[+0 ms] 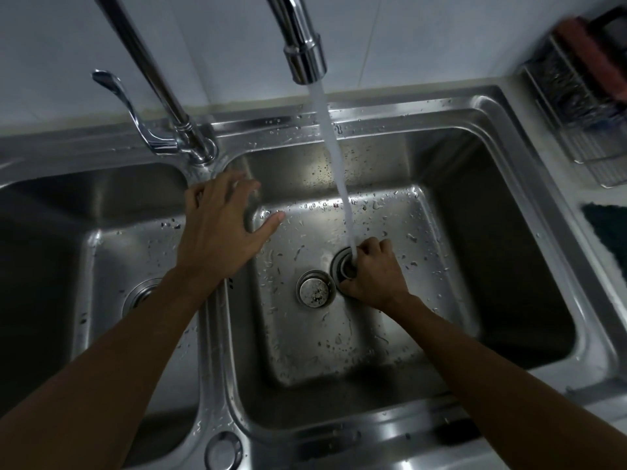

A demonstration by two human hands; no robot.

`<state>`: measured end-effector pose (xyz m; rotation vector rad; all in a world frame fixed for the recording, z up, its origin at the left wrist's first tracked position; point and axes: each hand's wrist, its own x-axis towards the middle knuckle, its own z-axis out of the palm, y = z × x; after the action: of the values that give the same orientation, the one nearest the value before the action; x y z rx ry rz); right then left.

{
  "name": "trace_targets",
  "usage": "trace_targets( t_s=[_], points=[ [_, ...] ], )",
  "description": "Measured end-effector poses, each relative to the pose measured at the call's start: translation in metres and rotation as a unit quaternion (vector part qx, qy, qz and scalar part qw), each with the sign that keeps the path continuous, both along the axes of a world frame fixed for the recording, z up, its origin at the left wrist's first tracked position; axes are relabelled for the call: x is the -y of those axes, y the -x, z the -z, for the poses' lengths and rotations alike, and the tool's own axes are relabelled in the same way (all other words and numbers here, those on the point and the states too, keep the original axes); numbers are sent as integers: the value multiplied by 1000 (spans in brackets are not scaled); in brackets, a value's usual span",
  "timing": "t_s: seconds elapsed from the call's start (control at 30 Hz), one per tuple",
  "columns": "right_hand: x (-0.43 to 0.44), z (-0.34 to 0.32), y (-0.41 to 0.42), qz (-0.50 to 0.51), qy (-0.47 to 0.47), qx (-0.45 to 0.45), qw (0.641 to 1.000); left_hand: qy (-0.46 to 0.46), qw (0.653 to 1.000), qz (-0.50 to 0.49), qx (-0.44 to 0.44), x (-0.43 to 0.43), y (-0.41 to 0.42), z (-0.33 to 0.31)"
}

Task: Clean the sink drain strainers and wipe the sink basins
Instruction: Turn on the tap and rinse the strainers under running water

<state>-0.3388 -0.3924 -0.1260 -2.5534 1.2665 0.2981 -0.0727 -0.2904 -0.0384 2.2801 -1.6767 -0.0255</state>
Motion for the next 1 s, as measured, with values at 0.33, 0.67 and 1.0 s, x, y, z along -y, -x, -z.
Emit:
trace_targets(
  t_s=[0.33, 0.67, 1.0],
  points=[
    [6, -10, -7, -60, -21, -72, 995, 11, 1000, 6, -3, -1, 0, -2],
    [4, -4, -6, -37, -50, -54, 997, 16, 1000, 7, -4, -1, 0, -1],
    [11, 2, 8, -16, -33, -3, 999, 15, 1000, 7, -1, 0, -1, 1]
  ],
)
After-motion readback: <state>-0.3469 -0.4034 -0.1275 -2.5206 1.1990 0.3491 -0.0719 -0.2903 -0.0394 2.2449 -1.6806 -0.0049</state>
